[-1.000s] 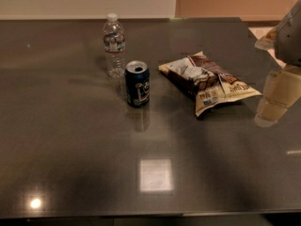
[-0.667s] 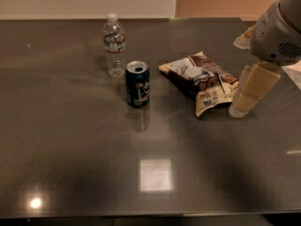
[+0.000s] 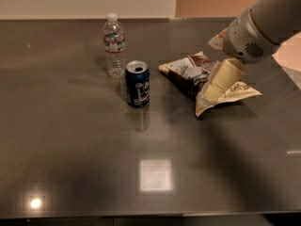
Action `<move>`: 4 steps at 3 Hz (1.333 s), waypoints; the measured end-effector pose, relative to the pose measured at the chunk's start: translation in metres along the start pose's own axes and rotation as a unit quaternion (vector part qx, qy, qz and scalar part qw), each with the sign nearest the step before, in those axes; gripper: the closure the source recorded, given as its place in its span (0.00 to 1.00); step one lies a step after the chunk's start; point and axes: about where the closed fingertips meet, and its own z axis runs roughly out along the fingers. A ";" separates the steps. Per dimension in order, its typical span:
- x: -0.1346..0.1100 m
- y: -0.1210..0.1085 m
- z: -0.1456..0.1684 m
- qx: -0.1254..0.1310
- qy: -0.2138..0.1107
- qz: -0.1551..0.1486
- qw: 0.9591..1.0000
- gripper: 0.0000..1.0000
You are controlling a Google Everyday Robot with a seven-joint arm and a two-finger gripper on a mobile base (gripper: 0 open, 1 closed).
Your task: Knock pepsi can over
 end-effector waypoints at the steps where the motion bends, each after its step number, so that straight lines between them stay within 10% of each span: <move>1: -0.019 -0.001 0.018 0.002 -0.045 0.008 0.999 0.00; 4: -0.065 -0.010 0.084 -0.003 -0.109 0.025 0.994 0.00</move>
Offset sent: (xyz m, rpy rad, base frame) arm 0.0306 0.0756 -0.0182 0.2309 -0.0584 0.0093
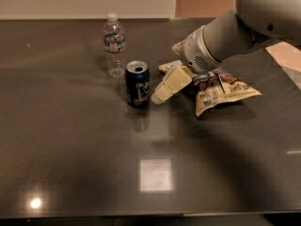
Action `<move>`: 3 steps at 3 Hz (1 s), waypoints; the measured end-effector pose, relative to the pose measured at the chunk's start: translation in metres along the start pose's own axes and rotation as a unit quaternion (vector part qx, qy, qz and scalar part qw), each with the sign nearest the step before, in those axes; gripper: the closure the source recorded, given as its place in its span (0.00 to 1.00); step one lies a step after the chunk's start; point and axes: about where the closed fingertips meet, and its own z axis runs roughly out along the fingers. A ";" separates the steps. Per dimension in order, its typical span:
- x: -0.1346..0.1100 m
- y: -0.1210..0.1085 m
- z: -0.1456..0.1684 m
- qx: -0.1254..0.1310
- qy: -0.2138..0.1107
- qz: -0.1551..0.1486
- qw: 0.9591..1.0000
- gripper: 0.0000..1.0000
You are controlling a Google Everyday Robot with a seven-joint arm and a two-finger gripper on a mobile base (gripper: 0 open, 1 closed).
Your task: Knock pepsi can over
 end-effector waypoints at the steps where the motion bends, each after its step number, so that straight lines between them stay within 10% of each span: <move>1: -0.008 -0.004 0.018 0.001 -0.013 0.001 1.000 0.00; 3: -0.025 -0.005 0.045 -0.007 -0.040 0.013 0.999 0.00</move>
Offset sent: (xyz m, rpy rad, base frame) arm 0.0294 0.0426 -0.0192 0.0990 -0.0029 -0.0095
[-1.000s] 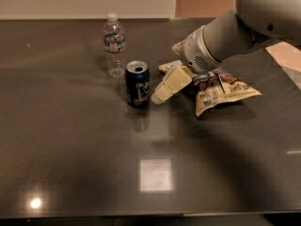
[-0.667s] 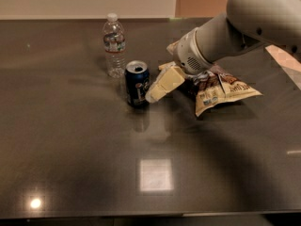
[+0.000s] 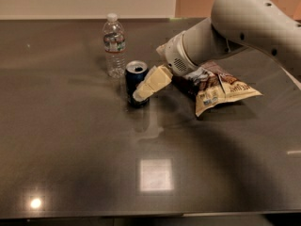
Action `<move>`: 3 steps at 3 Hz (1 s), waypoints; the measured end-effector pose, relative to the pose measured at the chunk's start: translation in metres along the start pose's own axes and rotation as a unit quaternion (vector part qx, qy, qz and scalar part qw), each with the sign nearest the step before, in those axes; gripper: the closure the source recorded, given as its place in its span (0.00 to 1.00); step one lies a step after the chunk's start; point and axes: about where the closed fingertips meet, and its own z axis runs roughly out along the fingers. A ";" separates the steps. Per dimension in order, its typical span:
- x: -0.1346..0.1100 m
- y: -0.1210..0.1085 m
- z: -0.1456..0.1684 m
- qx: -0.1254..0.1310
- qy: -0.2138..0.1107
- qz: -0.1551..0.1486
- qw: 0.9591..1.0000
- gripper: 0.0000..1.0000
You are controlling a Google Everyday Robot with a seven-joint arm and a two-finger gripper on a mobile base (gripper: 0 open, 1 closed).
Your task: Knock pepsi can over
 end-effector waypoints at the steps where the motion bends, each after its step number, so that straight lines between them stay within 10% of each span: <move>1: -0.007 0.005 0.009 -0.007 -0.008 0.002 1.000 0.00; 3: -0.014 0.014 0.019 -0.024 -0.011 0.006 1.000 0.41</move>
Offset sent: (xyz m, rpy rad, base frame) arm -0.0040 0.0276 -0.0072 0.0435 0.0418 0.0261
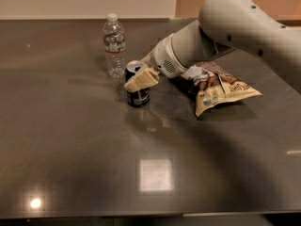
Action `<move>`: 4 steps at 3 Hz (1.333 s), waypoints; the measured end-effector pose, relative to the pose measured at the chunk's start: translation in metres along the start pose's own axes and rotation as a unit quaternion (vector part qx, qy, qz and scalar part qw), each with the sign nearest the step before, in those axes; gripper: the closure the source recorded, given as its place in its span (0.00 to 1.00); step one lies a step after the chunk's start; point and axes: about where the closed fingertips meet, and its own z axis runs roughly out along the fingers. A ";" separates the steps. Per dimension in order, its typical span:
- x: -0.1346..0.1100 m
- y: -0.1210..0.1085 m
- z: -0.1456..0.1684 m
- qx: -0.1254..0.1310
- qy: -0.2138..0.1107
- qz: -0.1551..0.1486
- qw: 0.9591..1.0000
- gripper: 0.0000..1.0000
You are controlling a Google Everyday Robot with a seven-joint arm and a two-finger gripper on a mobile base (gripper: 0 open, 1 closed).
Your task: Knock pepsi can over
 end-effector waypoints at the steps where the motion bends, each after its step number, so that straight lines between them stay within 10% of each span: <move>1: -0.003 0.002 -0.001 -0.005 0.002 -0.002 1.000 0.65; 3: -0.009 0.006 -0.034 -0.004 0.091 -0.051 0.995 1.00; 4: -0.003 0.009 -0.057 -0.016 0.156 -0.088 0.984 1.00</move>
Offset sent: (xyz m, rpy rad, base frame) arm -0.0134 -0.0192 0.0255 -0.1637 0.0120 0.0396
